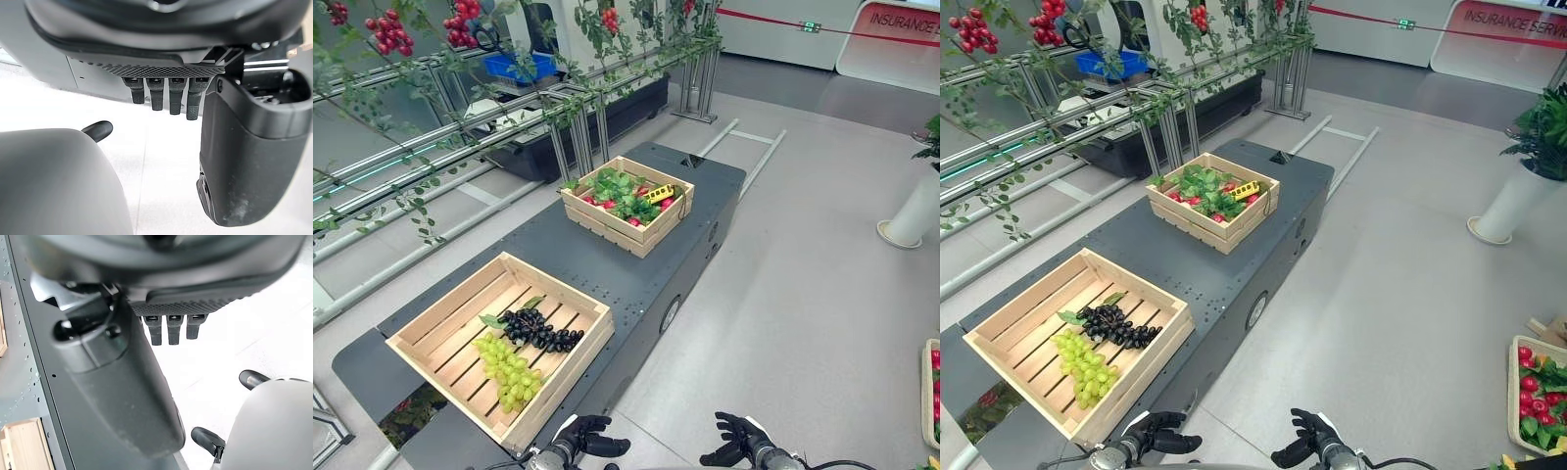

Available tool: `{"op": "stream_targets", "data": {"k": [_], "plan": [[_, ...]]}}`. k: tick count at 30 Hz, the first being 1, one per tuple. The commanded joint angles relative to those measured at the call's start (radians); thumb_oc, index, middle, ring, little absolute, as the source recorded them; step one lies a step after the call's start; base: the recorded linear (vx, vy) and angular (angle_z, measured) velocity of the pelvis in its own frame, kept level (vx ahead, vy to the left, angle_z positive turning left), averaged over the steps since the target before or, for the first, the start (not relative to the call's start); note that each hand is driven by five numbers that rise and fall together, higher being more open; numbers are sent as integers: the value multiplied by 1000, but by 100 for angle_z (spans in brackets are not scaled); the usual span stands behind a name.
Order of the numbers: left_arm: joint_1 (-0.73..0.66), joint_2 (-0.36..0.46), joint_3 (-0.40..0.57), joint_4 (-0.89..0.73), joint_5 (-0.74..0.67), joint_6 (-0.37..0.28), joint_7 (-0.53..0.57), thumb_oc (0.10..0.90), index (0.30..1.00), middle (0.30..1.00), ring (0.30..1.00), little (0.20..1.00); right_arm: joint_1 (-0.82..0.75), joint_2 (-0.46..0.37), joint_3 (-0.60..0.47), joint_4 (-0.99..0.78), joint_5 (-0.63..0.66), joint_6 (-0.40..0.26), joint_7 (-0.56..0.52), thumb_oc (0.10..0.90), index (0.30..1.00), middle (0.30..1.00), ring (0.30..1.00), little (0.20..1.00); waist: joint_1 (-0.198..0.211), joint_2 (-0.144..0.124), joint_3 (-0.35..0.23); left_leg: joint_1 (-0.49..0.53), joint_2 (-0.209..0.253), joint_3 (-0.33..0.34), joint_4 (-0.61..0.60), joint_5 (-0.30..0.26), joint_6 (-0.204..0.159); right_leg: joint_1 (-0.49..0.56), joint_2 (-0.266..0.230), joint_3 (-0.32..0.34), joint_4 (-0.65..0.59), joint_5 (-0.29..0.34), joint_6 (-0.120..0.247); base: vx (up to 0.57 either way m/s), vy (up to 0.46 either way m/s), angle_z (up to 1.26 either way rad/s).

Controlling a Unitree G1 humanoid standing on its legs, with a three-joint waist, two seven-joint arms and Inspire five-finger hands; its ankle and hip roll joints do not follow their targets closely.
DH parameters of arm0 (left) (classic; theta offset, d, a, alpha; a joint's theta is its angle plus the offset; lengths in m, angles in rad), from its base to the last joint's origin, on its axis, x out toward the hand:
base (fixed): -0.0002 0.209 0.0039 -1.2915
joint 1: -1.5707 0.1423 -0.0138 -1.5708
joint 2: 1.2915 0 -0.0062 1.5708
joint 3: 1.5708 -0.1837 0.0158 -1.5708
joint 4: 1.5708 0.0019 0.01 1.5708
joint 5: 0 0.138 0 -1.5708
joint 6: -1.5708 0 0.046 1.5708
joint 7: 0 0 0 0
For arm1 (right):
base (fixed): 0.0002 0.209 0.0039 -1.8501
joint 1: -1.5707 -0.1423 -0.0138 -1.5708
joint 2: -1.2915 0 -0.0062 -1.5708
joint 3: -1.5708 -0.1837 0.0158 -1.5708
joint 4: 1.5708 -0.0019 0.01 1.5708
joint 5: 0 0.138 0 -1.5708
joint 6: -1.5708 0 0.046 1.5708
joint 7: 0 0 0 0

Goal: Pick up the fruits from the basket on one side to the basket on the other side

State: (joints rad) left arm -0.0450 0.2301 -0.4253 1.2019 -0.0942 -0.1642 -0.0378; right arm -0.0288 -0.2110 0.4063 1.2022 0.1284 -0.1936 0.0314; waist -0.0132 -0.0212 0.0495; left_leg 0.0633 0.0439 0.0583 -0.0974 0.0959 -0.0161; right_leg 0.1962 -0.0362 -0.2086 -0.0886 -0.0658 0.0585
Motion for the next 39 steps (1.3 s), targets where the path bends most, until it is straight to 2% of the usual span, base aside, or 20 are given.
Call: {"op": "stream_targets", "data": {"k": [1, 5, 11, 13, 17, 19, 20, 22, 23, 24, 25, 26, 27, 29, 31, 33, 34, 38, 39], "plan": [[-68, -30, -36, 16, 1, -91, -2, 800, 900, 900, 900, 900, -69, -5, 17, 4, 24, -32, 13, 800, 900, 900, 900, 900, 28, -7, 39, 25, 1, 4, 10, -96, 18, -25, -22, -11, 29, 19, -34, -7, -1, 5], [-72, -22, -52, 4, 30, -128, -51, 800, 900, 900, 900, 900, -68, -5, 15, 0, 31, -31, 13, 800, 900, 900, 900, 900, 28, -8, 43, 22, 2, 7, 10, -98, 18, -29, -22, -9, 31, 20, -32, -3, 0, 1], [-90, -3, -111, -23, 113, -185, -28, 800, 900, 900, 900, 900, -71, -7, 20, -8, 40, -31, 16, 800, 900, 900, 900, 900, 16, -1, 53, 19, 2, 17, 10, -96, 18, -41, -24, -2, 39, 22, -28, 0, 0, 0], [-105, 12, -149, -66, 161, -260, 11, 800, 900, 900, 900, 900, -76, -10, 23, -15, 43, -27, 12, 800, 900, 900, 900, 900, 12, 6, 57, 17, 1, 20, 10, -96, 19, -46, -26, 1, 41, 23, -25, 0, 0, 0], [-116, 36, -189, -144, 195, -336, 33, 800, 900, 900, 900, 900, -81, -18, 27, -21, 40, -23, 12, 800, 900, 900, 900, 900, 9, 14, 60, 15, 2, 24, 10, -95, 17, -51, -28, -1, 46, 20, -24, 0, 0, 0], [-121, 55, -208, -232, 163, -339, 15, 800, 900, 900, 900, 900, -82, -28, 30, -30, 40, -18, 15, 800, 900, 900, 900, 900, 9, 19, 64, 13, 2, 22, 10, -93, 15, -53, -29, -3, 49, 19, -24, 0, 0, 0], [-125, 70, -209, -300, 104, -339, -12, 800, 900, 900, 900, 900, -82, -36, 29, -39, 37, -15, 19, 800, 900, 900, 900, 900, 12, 24, 68, 11, 0, 17, 10, -91, 14, -55, -30, -7, 52, 16, -25, 0, 0, 0], [-127, 90, -196, -390, 45, -367, -24, 800, 900, 900, 900, 900, -78, -43, 26, -53, 30, -7, 18, 800, 900, 900, 900, 900, 19, 30, 72, 6, -2, 6, 10, -90, 13, -56, -31, -17, 59, 10, -28, 0, 0, 0], [-127, 91, -196, -391, 45, -366, -24, 800, 900, 900, 900, 900, -78, -43, 26, -53, 30, -7, 18, 800, 900, 900, 900, 900, 18, 29, 72, 6, -2, 5, 10, -90, 13, -56, -31, -17, 60, 10, -28, 19, 8, 4], [-129, 97, -188, -424, 28, -385, -14, 800, 900, 900, 900, 900, -77, -45, 26, -58, 28, -3, 14, 800, 900, 900, 900, 900, 22, 31, 73, 4, -2, 2, 10, -89, 12, -56, -31, -22, 63, 7, -30, 19, 20, 6], [-135, 119, -165, -536, -41, -386, -2, 800, 900, 900, 900, 900, -72, -54, 23, -75, 25, 7, 7, 800, 900, 900, 900, 900, 29, 36, 78, -1, -4, -12, 10, -85, 11, -57, -31, -33, 69, 1, -36, 22, 23, 7], [-134, 121, -163, -543, -50, -386, -1, 800, 900, 900, 900, 900, -72, -55, 22, -76, 25, 7, 6, 800, 900, 900, 900, 900, 29, 36, 79, -1, -4, -14, 10, -85, 10, -56, -31, -35, 70, 0, -37, 25, 35, 14], [-140, 143, -131, -642, -102, -389, 12, 800, 900, 900, 900, 900, -69, -61, 18, -90, 29, 15, -1, 800, 900, 900, 900, 900, 40, 39, 83, -5, -6, -27, 10, -82, 10, -57, -32, -44, 74, -4, -42, 16, 22, 19], [-141, 166, -91, -731, -129, -399, 50, 800, 900, 900, 900, 900, -67, -67, 10, -105, 44, 22, -11, 800, 900, 900, 900, 900, 50, 41, 89, -8, -7, -41, 10, -78, 9, -56, -33, -55, 81, -9, -48, 25, 25, 22], [-136, 180, -34, -806, -144, -447, 114, 800, 900, 900, 900, 900, -61, -70, -7, -115, 69, 23, -21, 800, 900, 900, 900, 900, 62, 41, 95, -9, -9, -57, 10, -73, 9, -54, -35, -66, 89, -12, -54, 40, 12, 19], [-128, 189, 14, -855, -137, -452, 145, 800, 900, 900, 900, 900, -51, -70, -23, -121, 74, 21, -24, 800, 900, 900, 900, 900, 68, 39, 98, -7, -11, -67, 10, -71, 8, -50, -36, -72, 94, -15, -57, 71, -6, 28], [-123, 194, 71, -891, -108, -463, 203, 800, 900, 900, 900, 900, -37, -66, -40, -129, 79, 15, -28, 800, 900, 900, 900, 900, 79, 37, 100, -7, -12, -77, 10, -68, 7, -44, -39, -85, 101, -20, -61, 115, -13, 34], [-128, 201, 145, -915, -22, -435, 307, 800, 900, 900, 900, 900, -14, -57, -64, -132, 96, 0, -33, 800, 900, 900, 900, 900, 90, 34, 103, -1, -13, -88, 10, -62, 4, -31, -44, -116, 128, -39, -65, 115, -3, 19], [-137, 213, 180, -915, 31, -415, 363, 800, 900, 900, 900, 900, -1, -53, -75, -140, 105, -7, -30, 800, 900, 900, 900, 900, 96, 33, 105, 2, -13, -91, 10, -59, 4, -31, -48, -130, 158, -54, -68, 102, 8, 12]]}}
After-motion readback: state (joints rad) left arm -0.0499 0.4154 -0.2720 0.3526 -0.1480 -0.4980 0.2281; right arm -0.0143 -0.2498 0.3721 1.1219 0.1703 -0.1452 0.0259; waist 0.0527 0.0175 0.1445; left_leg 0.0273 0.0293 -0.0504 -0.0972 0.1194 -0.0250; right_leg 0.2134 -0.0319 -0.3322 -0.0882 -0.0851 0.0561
